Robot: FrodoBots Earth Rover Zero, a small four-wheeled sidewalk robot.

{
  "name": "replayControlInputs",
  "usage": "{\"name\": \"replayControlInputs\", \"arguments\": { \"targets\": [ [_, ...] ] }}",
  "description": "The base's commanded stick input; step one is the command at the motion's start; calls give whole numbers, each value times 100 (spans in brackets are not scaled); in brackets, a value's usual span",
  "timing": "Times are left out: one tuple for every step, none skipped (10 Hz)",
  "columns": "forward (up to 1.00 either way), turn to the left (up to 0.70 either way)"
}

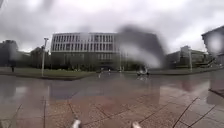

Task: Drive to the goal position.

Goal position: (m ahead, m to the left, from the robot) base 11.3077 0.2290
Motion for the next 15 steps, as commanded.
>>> {"name": "replayControlInputs", "arguments": {
  "targets": [
    [6,0],
    [6,0],
    [6,0],
    [6,0],
    [6,0],
    [6,0],
    [6,0],
    [6,0],
    [6,0],
    [6,0],
    [6,0],
    [6,0],
    [6,0],
    [6,0],
    [6,0]
  ]
}}
